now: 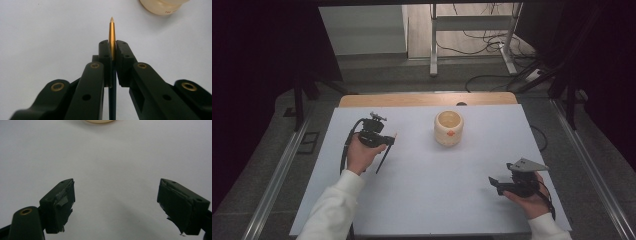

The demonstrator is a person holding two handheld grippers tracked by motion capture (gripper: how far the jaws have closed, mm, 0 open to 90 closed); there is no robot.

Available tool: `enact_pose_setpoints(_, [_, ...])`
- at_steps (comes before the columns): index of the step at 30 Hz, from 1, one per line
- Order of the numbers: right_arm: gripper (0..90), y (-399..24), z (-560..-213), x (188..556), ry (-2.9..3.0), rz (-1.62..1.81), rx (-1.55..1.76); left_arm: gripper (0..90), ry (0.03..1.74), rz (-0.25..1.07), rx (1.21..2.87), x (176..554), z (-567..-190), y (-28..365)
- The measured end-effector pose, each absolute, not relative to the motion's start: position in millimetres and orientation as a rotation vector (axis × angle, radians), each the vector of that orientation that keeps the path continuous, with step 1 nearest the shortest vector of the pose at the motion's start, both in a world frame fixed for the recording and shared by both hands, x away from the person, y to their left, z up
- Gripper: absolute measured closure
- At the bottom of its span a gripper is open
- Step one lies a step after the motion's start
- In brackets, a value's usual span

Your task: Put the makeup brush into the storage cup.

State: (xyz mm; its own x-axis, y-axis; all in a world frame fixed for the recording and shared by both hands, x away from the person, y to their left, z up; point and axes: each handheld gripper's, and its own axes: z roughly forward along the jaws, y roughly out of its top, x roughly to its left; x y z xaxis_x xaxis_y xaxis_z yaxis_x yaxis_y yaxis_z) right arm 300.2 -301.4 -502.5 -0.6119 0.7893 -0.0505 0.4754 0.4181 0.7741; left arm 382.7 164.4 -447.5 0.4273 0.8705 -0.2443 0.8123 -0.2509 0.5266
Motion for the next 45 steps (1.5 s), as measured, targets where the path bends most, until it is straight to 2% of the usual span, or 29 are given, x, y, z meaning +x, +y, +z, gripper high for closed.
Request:
enact_pose_setpoints(26, [15.5, -301, -503, 299, 2.259, 1.037, 1.085, 84.1, 1.311, 0.116, 2.015, 355, -445, 176])
enact_pose_setpoints(45, [15.6, -301, -503, 299, 2.253, 1.029, 1.088, 84.0, 1.245, 0.094, 2.016, 344, -452, 168])
